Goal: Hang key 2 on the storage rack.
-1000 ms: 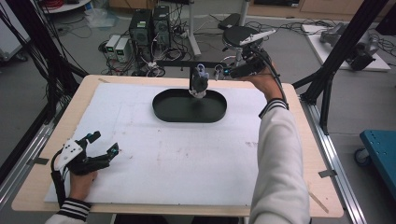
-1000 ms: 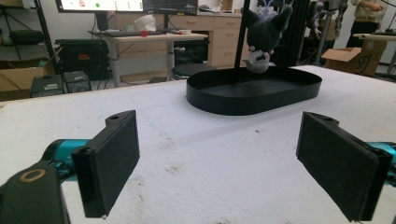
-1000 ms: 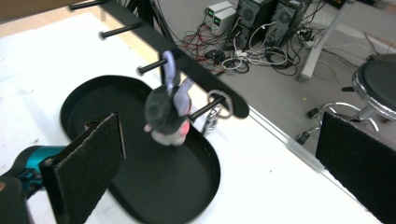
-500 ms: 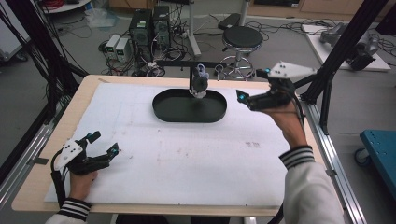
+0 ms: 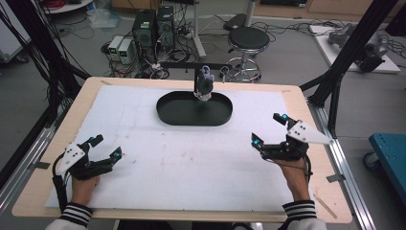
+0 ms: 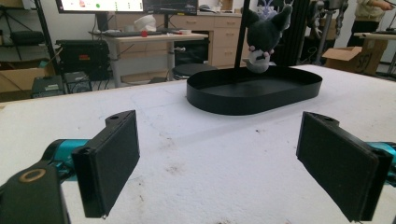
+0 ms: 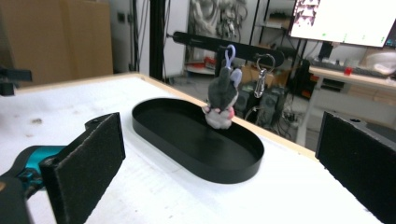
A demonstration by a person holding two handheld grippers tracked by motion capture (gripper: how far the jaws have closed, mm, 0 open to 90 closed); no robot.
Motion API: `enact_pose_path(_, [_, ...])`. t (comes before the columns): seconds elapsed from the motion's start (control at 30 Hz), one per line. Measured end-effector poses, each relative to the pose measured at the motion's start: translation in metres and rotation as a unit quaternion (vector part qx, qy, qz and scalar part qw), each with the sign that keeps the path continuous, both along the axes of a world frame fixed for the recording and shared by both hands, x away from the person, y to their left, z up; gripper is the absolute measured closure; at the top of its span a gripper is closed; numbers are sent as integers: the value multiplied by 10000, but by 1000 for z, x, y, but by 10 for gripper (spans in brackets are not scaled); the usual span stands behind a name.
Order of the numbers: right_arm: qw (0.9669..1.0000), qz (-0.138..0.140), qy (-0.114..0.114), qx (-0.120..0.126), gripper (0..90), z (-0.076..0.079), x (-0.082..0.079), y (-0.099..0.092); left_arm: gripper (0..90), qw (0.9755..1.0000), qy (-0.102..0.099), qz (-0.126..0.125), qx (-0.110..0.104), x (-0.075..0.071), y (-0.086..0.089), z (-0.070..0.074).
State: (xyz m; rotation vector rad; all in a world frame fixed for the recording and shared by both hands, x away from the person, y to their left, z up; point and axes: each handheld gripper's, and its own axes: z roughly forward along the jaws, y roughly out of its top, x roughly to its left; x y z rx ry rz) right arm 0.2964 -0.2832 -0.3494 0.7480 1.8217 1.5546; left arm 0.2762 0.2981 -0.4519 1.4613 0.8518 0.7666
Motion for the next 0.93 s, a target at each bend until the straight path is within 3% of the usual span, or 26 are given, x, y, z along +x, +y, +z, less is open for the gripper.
enact_pose_path(0.13, [9998, -113, 122, 108, 6, -30, -9, -4, 136, 10000, -9, -6, 15, 0, 0, 0])
enact_pose_path(0.27, [9997, -227, 103, 67, 6, -46, -13, -6, 136, 10000, -12, -6, 10, 0, 0, 0])
enact_pose_path(0.4, [9984, -364, 235, 352, 6, -70, -15, -10, 136, 10000, -6, -1, 10, 0, 0, 0])
enact_pose_path(0.67, [9972, -591, 249, 396, 6, -87, -13, -8, 136, 10000, -6, 7, 10, 0, 0, 0])
enact_pose_path(0.73, [9970, -582, 346, 361, 6, -97, -10, -5, 136, 10000, 2, 8, -6, 0, 0, 0])
enact_pose_path(0.8, [9969, -578, 391, 360, 5, -97, -9, -4, 136, 10000, 2, 9, -3, 0, 0, 0])
enact_pose_path(0.83, [9971, -600, 261, 379, 5, -96, -10, -5, 136, 10000, 3, 10, -1, 0, 0, 0])
enact_pose_path(0.93, [9962, -641, 379, 451, 5, -98, -8, -7, 136, 10000, 2, 12, -5, 0, 0, 0])
